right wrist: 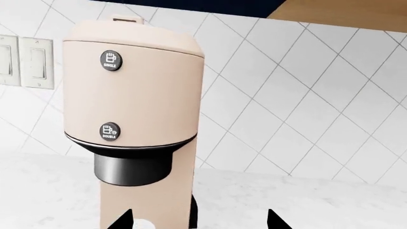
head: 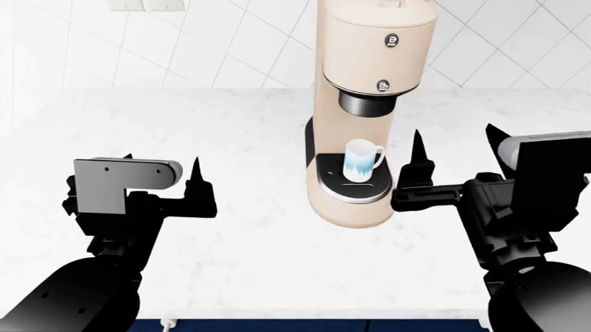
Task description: Press the button on the coffee machine to serve coffee.
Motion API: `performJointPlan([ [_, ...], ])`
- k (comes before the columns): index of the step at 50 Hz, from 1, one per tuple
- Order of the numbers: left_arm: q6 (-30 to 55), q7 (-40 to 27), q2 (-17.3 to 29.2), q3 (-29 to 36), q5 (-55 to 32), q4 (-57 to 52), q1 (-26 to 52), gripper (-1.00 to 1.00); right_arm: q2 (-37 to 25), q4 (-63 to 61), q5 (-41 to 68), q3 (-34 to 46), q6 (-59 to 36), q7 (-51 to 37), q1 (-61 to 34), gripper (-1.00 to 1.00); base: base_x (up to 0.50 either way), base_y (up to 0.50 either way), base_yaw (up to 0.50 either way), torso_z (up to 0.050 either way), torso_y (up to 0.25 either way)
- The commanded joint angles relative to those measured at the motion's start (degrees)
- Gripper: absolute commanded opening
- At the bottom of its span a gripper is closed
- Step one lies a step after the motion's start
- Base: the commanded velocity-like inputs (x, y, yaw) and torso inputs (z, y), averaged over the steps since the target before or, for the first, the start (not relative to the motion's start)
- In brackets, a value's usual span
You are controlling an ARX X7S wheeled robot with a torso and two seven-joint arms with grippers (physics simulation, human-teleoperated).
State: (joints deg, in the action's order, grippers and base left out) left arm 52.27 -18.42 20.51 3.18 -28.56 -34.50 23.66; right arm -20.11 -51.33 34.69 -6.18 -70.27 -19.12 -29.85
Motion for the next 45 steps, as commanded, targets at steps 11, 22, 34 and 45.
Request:
performJointPlan([
  [11, -0.6, -0.5, -0.1, 1.0, 0.2, 0.8, -0.2, 1.00, 6.1, 2.8, 8.3, 4.1, -14.0, -2.8, -16.9, 1.00, 0.00, 0.00, 0.00, 0.000, 0.000],
  [22, -1.2, -0.1, 0.5, 0.1, -0.4, 0.9, -0.9, 1.00, 7.5, 8.9, 7.3, 7.8, -9.7, -1.7, -19.0, 1.00, 0.00, 0.00, 0.00, 0.000, 0.000],
  [34, -1.8, -0.2, 0.5, 0.4, -0.2, 1.5, -1.0, 1.00, 6.7, 8.7, 6.4, 10.3, -8.8, -3.1, -20.0, -1.00, 0.00, 0.00, 0.00, 0.000, 0.000],
  [45, -2.0, -0.1, 0.8, 0.3, -0.6, 1.7, -1.1, 1.00, 6.6, 8.0, 6.5, 9.6, -9.1, -4.8, -19.5, -1.00, 0.00, 0.00, 0.00, 0.000, 0.000],
])
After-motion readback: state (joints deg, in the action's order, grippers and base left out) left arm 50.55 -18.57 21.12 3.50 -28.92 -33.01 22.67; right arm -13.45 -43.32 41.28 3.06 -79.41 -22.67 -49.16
